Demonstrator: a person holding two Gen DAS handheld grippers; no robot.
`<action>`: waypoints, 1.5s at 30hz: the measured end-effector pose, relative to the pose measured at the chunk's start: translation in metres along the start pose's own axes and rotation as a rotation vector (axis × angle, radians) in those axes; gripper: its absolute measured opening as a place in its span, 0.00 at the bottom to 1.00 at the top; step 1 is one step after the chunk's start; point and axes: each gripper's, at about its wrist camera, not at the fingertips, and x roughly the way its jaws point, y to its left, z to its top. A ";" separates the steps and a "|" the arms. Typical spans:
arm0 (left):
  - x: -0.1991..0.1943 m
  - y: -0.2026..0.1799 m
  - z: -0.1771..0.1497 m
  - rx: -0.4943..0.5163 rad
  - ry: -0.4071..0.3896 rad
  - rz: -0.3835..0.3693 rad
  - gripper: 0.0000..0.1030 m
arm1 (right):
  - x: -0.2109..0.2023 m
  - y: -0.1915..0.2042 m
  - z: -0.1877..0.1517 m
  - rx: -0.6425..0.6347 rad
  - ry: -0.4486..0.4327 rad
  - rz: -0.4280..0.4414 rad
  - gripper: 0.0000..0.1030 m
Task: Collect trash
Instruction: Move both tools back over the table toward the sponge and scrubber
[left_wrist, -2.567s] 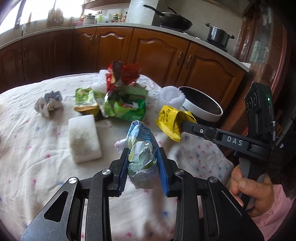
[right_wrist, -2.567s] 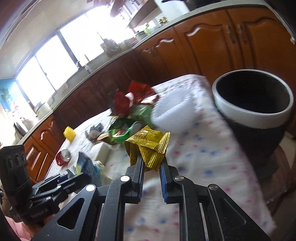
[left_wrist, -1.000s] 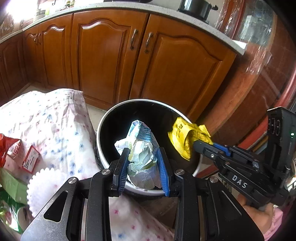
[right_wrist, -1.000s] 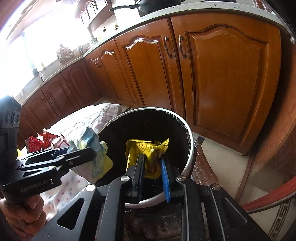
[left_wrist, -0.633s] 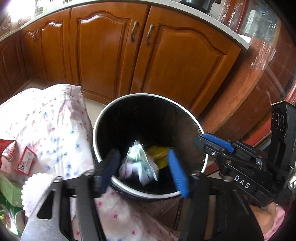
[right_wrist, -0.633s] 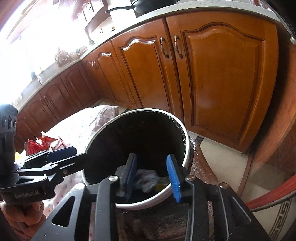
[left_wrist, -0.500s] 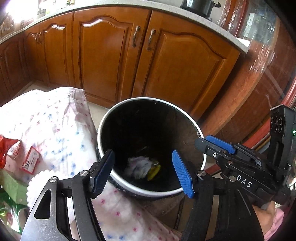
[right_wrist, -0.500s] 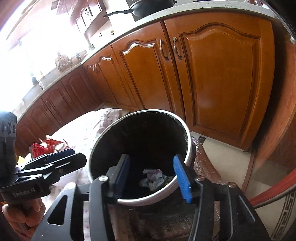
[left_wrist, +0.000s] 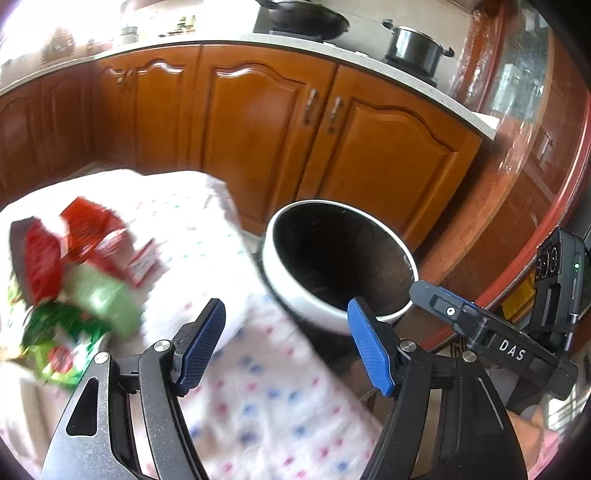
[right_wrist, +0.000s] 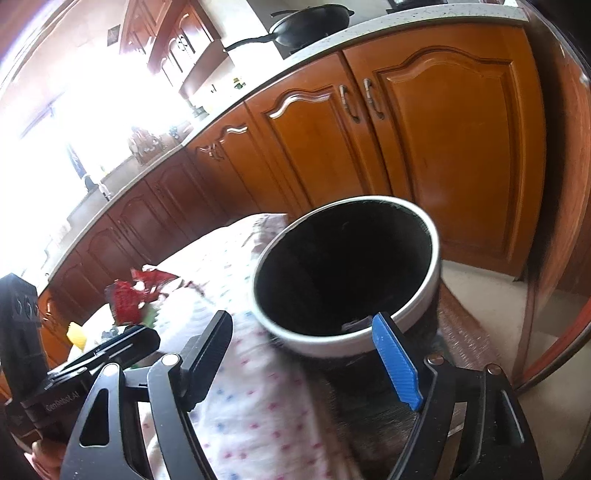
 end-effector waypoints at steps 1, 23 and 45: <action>-0.004 0.003 -0.003 -0.005 -0.003 0.005 0.68 | 0.000 0.005 -0.003 0.002 0.001 0.011 0.78; -0.082 0.105 -0.072 -0.171 -0.032 0.147 0.68 | 0.024 0.088 -0.054 -0.073 0.115 0.122 0.87; -0.095 0.190 -0.093 -0.309 0.037 0.301 0.78 | 0.087 0.097 -0.021 -0.058 0.144 0.092 0.73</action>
